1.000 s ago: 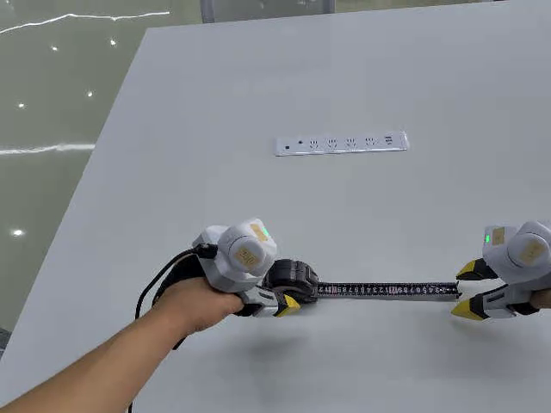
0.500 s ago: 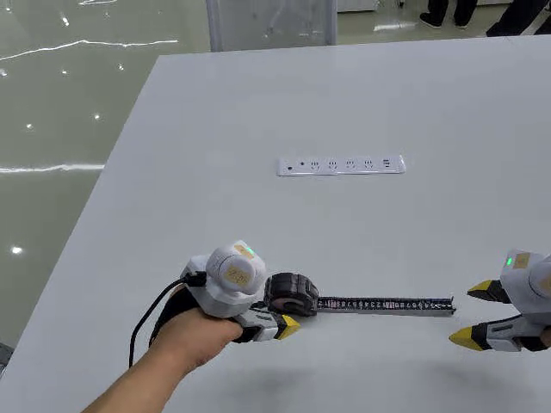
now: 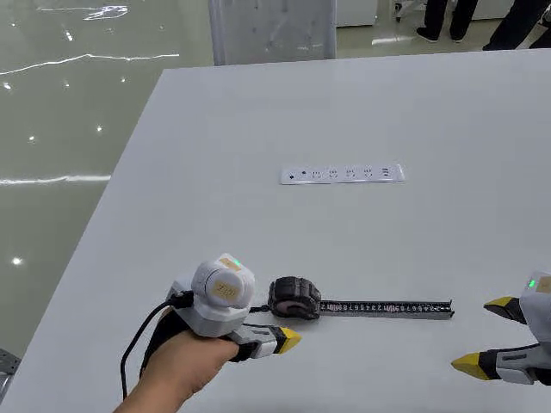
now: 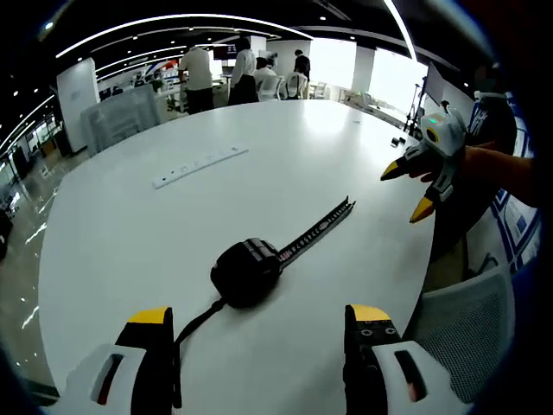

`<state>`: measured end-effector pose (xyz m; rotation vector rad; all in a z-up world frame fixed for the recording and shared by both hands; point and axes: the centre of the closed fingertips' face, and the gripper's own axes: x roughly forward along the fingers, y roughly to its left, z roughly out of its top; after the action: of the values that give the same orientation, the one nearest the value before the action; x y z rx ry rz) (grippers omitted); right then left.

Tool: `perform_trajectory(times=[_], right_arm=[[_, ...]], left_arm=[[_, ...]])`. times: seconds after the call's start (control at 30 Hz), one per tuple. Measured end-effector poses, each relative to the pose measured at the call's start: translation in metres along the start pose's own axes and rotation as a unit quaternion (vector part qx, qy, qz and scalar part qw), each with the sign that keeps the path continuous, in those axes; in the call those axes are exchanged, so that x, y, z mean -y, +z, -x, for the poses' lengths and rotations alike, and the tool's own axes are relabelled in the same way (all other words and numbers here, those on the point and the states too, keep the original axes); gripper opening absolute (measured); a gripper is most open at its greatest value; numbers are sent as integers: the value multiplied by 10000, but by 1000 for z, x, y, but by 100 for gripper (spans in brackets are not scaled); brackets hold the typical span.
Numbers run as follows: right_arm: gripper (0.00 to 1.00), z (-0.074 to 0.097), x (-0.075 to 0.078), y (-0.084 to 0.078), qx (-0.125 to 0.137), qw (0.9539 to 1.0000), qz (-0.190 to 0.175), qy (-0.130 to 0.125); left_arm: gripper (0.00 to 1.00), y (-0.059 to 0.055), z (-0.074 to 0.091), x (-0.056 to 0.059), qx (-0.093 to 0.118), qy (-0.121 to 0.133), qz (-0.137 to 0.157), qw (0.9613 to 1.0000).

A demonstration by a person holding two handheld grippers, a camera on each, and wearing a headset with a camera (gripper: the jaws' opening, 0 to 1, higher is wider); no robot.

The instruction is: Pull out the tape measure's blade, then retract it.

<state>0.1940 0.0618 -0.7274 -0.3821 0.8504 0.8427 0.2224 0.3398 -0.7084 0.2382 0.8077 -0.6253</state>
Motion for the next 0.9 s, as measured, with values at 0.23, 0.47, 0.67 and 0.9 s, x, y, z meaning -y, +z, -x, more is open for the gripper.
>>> perform_trajectory(times=[0.23,0.47,0.67,0.9], right_arm=[[73,15,-13,1,72,9996,-257,-134],[78,29,-25,2,155,9984,-492,-251],[83,44,-36,2,191,9966,-720,-358],[85,59,-47,4,267,9946,-907,-419]], left_arm=[[83,-10,17,8,89,108,137,9998],[86,-16,34,13,151,137,147,9997],[89,-19,51,14,170,140,289,9993],[92,-25,66,24,141,156,312,9993]])
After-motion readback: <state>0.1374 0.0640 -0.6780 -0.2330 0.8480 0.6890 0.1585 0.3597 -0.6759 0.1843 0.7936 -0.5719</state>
